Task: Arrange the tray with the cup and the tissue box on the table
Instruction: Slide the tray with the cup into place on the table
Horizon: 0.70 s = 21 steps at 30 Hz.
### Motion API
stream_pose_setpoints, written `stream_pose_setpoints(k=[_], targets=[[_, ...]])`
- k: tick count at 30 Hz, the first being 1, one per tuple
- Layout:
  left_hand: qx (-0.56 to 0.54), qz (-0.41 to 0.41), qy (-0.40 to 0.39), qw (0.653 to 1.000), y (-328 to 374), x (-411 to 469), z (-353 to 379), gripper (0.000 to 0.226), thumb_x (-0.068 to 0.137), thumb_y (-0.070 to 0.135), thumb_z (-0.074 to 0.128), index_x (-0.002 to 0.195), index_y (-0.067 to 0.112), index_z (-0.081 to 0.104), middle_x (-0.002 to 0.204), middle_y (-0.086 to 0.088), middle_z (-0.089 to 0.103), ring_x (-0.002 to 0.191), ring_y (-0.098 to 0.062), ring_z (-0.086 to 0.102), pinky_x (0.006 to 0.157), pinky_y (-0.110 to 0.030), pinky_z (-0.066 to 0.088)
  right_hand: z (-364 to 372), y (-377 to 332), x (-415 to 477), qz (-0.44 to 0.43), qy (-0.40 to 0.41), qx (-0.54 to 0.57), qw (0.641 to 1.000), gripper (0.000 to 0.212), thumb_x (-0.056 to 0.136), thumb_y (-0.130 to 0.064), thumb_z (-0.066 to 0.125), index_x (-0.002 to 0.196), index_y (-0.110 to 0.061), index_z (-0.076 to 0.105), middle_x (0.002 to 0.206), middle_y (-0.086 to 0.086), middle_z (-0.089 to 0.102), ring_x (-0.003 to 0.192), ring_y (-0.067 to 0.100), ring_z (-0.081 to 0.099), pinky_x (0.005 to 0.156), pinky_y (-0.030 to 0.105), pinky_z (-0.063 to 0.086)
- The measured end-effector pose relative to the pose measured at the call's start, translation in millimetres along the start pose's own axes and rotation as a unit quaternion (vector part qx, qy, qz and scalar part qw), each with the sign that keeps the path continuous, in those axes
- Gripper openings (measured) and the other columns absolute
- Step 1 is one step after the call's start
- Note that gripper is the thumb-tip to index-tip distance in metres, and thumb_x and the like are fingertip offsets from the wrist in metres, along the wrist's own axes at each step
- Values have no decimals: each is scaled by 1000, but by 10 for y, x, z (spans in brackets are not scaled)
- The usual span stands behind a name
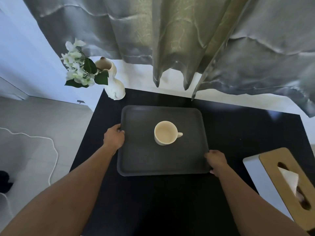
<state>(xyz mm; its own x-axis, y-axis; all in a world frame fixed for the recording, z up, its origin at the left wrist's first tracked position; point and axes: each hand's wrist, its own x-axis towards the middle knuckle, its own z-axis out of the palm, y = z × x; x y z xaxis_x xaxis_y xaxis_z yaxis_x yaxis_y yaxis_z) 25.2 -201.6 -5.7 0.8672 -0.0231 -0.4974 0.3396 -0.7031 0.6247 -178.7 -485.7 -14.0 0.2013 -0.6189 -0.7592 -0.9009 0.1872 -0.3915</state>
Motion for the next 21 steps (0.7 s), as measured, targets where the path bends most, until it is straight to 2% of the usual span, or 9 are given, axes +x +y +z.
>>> stream_pose_setpoints(k=[3,7,10,12,16,18,21], targets=[[4,7,-21,1000,144,114,40,47,90,11,48,136,13,53,118,-12,66,112,-32,59,99,-38,46,2,-14,19,5,4,16,1000,32,95,-9,48,125,-3,57,96,10,47,96,32,50,96,51,48],[20,16,-54,998,287,235,81,44,90,9,43,132,7,55,121,-12,63,105,-30,58,84,-29,42,34,-53,113,18,13,39,999,43,95,-13,50,138,-10,51,116,12,52,100,30,49,95,50,48],[44,26,-66,997,346,332,89,49,90,12,43,138,7,49,132,-13,58,116,-32,56,92,-33,43,77,-71,151,23,26,53,998,48,94,-14,52,142,-13,46,137,14,51,119,34,51,101,51,46],[63,33,-69,995,377,369,102,49,92,13,43,140,4,45,140,-17,52,125,-35,50,99,-36,39,99,-88,154,24,36,58,997,48,95,-13,51,142,-14,46,139,14,50,122,35,50,100,49,47],[79,48,-72,993,408,428,160,46,93,12,43,139,3,44,140,-18,50,126,-35,48,88,-29,33,167,-117,173,13,63,52,997,45,94,-11,49,139,-16,50,136,14,54,119,34,53,94,48,50],[80,54,-74,993,403,472,166,49,93,14,43,141,6,41,140,-16,50,126,-34,48,88,-29,34,201,-129,173,6,78,41,996,42,95,-12,49,137,-17,52,135,13,56,116,34,55,94,50,51],[74,54,-74,993,394,549,150,56,93,17,44,147,11,34,145,-13,45,130,-32,45,99,-34,36,250,-169,171,-3,89,37,995,40,95,-14,48,135,-17,54,131,13,58,112,33,58,92,50,52]])
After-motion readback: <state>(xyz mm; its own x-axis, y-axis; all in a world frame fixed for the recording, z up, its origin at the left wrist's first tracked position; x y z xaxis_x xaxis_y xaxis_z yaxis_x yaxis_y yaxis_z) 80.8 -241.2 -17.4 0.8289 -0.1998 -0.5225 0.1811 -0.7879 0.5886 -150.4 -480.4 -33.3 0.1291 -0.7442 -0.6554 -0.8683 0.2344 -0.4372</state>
